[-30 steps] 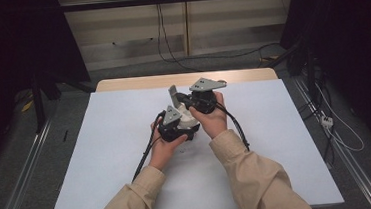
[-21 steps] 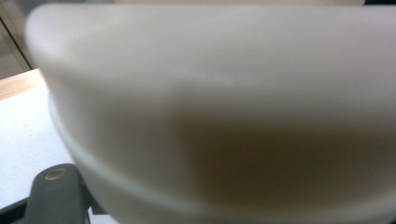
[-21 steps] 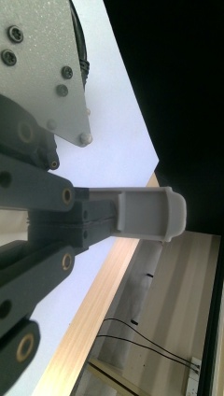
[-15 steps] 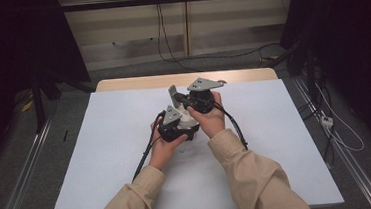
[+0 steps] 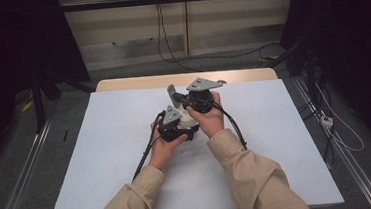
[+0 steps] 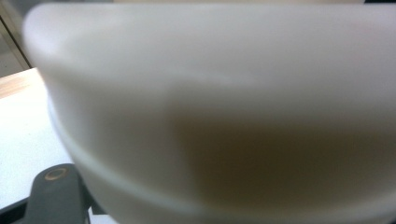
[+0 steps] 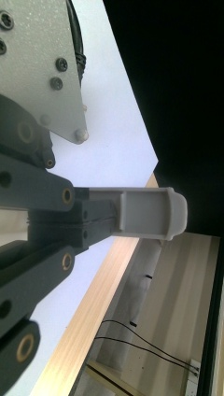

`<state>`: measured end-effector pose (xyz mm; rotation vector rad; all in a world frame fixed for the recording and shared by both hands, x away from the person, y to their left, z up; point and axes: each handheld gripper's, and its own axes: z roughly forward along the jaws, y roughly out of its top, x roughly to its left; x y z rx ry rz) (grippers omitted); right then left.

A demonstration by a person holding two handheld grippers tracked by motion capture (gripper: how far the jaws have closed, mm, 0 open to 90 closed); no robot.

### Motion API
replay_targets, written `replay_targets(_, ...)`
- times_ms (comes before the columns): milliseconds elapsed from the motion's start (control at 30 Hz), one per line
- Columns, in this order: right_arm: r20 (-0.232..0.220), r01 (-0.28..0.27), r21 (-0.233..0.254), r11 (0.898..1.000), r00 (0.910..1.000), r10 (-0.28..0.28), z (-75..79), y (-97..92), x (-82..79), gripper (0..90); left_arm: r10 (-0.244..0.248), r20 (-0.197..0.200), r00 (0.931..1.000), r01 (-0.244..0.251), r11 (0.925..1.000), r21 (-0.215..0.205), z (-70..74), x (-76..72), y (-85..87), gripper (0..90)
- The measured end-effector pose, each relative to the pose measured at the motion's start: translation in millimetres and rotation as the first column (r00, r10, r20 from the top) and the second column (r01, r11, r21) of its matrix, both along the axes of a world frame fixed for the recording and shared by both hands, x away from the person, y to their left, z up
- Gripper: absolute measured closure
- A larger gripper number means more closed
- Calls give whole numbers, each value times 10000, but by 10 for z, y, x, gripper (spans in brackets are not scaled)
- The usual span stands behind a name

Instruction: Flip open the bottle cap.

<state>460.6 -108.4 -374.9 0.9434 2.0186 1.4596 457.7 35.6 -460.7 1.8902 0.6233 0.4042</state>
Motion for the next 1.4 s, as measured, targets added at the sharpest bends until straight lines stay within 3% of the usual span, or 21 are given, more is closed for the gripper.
replay_targets(1400,-70,-83,-123,9999,9999,82,-32,76,92,900,182,27,9998,-182,9998,40,-3,-13,-17,187)
